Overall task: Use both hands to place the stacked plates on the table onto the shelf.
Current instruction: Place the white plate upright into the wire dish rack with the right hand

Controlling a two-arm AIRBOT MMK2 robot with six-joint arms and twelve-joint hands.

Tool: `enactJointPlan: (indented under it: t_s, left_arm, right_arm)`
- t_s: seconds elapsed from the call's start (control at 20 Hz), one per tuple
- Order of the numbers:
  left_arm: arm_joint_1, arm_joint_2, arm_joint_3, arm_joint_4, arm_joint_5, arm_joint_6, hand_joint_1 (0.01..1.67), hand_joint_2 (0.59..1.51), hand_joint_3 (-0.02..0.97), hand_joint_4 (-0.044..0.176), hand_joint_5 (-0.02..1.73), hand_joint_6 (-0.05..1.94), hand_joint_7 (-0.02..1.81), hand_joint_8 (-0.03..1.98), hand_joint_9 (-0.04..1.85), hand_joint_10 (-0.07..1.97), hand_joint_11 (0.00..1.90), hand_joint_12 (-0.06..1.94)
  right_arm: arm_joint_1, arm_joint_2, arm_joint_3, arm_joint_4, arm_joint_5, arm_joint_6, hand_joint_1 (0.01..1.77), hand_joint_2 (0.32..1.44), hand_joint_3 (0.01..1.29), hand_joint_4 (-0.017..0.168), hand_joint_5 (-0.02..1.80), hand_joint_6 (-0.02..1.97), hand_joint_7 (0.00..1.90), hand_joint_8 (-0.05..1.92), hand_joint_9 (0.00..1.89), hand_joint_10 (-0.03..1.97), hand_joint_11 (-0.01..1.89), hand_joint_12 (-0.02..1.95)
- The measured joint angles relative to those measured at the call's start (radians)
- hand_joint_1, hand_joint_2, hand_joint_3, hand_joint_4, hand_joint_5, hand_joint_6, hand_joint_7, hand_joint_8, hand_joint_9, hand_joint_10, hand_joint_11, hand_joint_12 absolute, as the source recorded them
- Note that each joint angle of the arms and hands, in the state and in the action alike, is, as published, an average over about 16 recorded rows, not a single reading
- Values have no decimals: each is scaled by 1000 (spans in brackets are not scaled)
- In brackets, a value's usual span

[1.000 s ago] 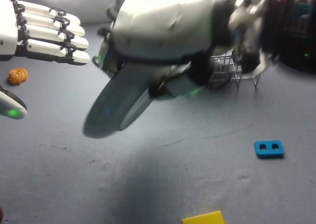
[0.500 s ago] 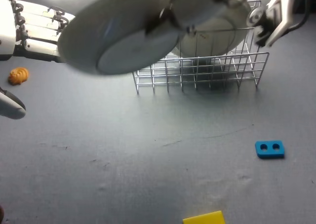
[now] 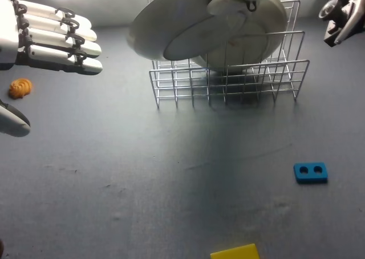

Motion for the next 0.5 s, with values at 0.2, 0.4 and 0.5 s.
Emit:
enactJointPlan:
  t_s: [0.2,0.4,0.5]
  left_arm:
    - [1,0,0,0,0,0,22,1157,11,0,64,19,20,14,23,-56,16,-7]
    - [2,0,0,0,0,1,22,1157,11,-1,64,19,24,14,23,-56,16,-7]
    - [2,0,0,0,0,2,22,1157,11,-1,64,19,22,14,22,-56,17,-7]
  right_arm:
    - [-4,0,5,8,-65,6,1338,965,14,-7,919,832,1156,687,1225,624,1111,827]
    - [-11,-4,17,15,-113,15,1340,966,14,-6,914,829,1142,703,1207,675,1108,826]
    - [-16,-11,30,18,-135,23,1343,967,14,-6,905,832,1130,723,1187,745,1109,831]
